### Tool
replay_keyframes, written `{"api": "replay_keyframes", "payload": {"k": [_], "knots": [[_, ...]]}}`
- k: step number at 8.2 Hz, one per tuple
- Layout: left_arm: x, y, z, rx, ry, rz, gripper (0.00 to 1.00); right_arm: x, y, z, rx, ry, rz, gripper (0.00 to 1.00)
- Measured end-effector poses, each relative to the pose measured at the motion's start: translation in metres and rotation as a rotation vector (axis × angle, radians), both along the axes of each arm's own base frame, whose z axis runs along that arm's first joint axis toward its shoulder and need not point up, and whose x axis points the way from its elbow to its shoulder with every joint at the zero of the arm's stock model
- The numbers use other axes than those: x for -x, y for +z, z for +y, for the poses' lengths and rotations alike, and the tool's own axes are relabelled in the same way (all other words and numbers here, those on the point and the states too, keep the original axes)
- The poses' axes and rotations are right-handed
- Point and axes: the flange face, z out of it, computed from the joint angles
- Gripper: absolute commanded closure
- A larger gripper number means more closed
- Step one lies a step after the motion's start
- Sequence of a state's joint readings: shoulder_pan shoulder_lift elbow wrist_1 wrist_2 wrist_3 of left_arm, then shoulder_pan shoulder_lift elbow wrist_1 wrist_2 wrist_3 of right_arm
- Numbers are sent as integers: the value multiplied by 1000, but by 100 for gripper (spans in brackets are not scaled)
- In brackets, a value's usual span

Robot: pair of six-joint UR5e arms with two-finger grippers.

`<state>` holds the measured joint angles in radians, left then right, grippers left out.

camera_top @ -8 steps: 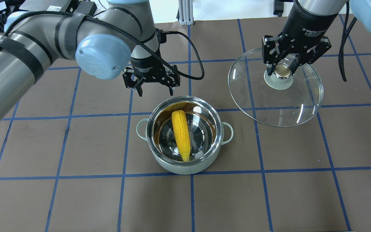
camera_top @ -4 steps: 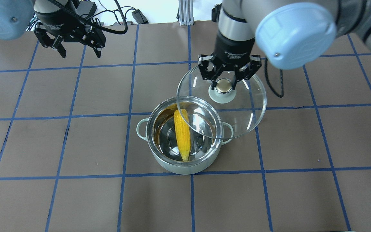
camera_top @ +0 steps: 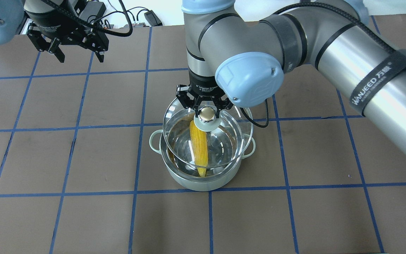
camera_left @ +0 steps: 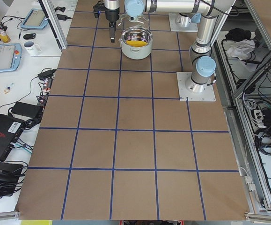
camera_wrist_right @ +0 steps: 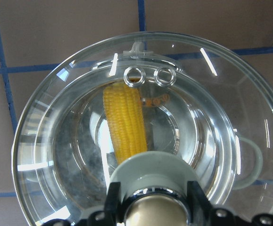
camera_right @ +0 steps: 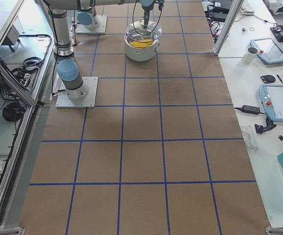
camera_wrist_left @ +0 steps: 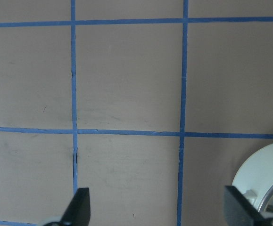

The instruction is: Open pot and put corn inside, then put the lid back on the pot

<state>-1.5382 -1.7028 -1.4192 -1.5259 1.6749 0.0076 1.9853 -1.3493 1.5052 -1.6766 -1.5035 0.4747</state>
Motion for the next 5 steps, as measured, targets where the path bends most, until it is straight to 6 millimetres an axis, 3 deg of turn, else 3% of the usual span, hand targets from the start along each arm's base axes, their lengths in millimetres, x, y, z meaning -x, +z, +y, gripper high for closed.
{"api": "replay_keyframes", "payload": {"k": [5], "knots": [[15, -9, 4, -18, -19, 6, 0, -11, -42, 14, -49, -18, -38, 79]]}}
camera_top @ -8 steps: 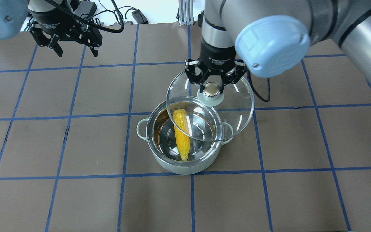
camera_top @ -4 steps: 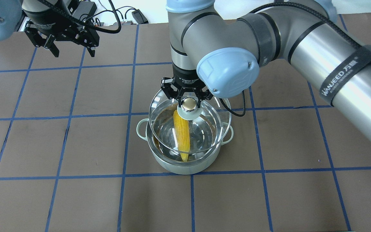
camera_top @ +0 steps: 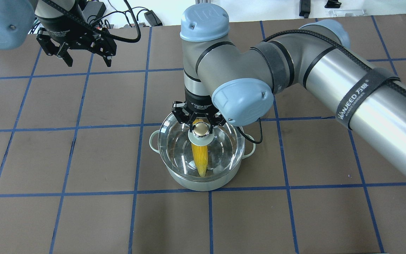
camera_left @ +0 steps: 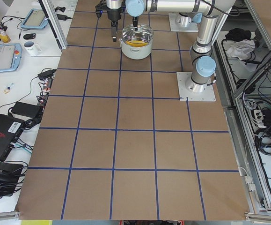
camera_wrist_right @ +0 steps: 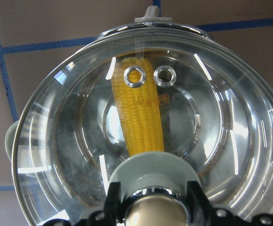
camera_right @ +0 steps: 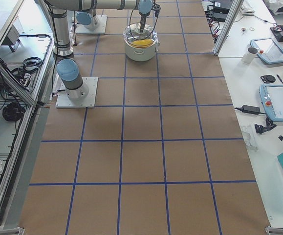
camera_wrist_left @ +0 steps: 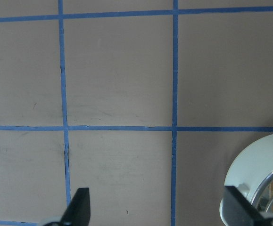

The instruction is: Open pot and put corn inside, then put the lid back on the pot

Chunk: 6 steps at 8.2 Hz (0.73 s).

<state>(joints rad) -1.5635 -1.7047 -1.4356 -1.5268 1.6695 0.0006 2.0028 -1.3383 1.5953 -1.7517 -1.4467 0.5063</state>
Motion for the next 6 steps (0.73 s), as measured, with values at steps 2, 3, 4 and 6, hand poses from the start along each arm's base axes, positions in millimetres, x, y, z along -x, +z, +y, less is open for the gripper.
{"api": "replay_keyframes", "payload": {"k": [2, 3, 4, 6], "knots": [[5, -3, 2, -6, -9, 1, 0, 0, -4, 1, -5, -6, 1, 79], [6, -3, 2, -7, -12, 1, 0, 0, -5, 1, -6, -7, 2, 79], [6, -3, 2, -5, -12, 2, 0, 0, -5, 1, -7, -8, 2, 79], [7, -2, 3, -7, -13, 1, 0, 0, -6, 1, -6, -16, 3, 79]]}}
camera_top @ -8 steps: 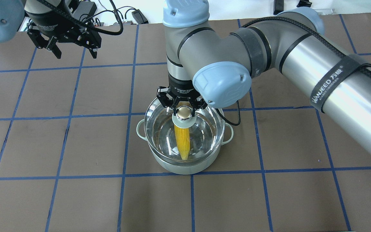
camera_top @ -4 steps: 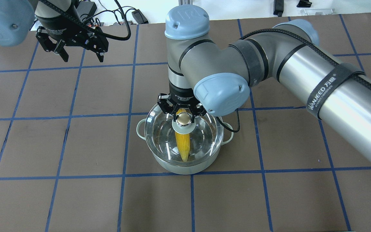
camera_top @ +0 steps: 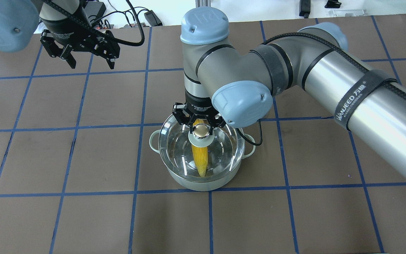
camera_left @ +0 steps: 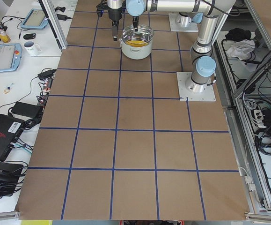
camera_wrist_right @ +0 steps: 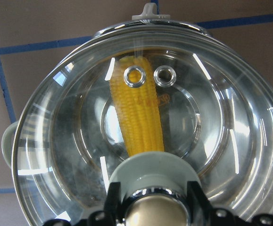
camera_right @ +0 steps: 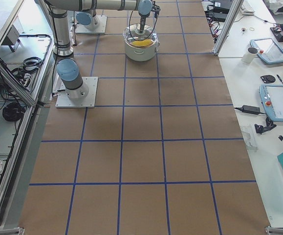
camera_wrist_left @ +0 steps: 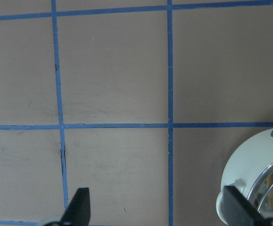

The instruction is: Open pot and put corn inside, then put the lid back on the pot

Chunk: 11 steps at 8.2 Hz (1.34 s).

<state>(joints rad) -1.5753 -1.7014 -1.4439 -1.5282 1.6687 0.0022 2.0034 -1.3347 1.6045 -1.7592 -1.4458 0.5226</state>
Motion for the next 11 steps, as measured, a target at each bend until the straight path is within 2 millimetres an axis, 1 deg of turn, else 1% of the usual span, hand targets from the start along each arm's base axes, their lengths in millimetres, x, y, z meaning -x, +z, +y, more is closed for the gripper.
{"api": "replay_keyframes", "payload": {"k": [7, 11], "knots": [[0, 5, 4, 8, -5, -2, 0, -1, 4, -3, 35, -68, 11, 79], [0, 5, 4, 7, -5, -2, 0, -5, 2, 2, 40, -77, 31, 79]]}}
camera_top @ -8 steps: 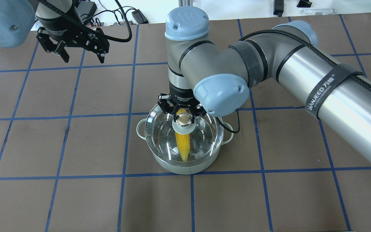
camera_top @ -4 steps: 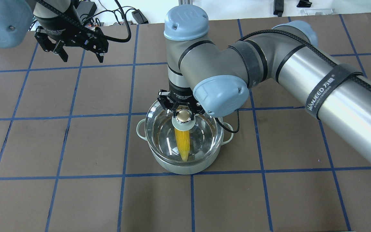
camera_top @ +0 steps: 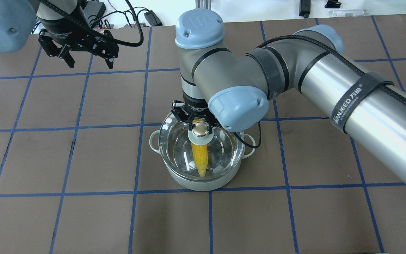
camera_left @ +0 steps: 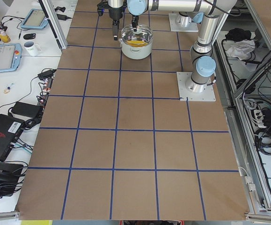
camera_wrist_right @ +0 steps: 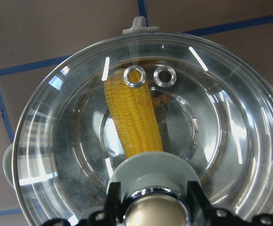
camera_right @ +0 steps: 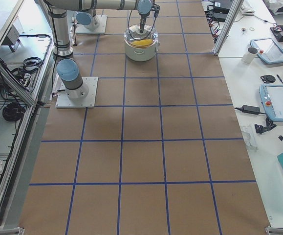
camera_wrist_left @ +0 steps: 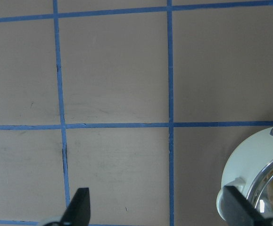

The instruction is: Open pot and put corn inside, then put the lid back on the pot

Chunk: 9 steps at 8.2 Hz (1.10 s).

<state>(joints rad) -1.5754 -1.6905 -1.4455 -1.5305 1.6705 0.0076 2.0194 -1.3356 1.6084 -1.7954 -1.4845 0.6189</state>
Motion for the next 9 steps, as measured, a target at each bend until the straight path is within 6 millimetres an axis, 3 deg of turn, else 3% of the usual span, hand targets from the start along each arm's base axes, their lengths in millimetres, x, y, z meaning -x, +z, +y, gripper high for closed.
{"api": "replay_keyframes", "payload": {"k": [9], "knots": [[0, -4, 3, -9, -1, -4, 0, -5, -12, -4, 4, -3, 4, 79]]}}
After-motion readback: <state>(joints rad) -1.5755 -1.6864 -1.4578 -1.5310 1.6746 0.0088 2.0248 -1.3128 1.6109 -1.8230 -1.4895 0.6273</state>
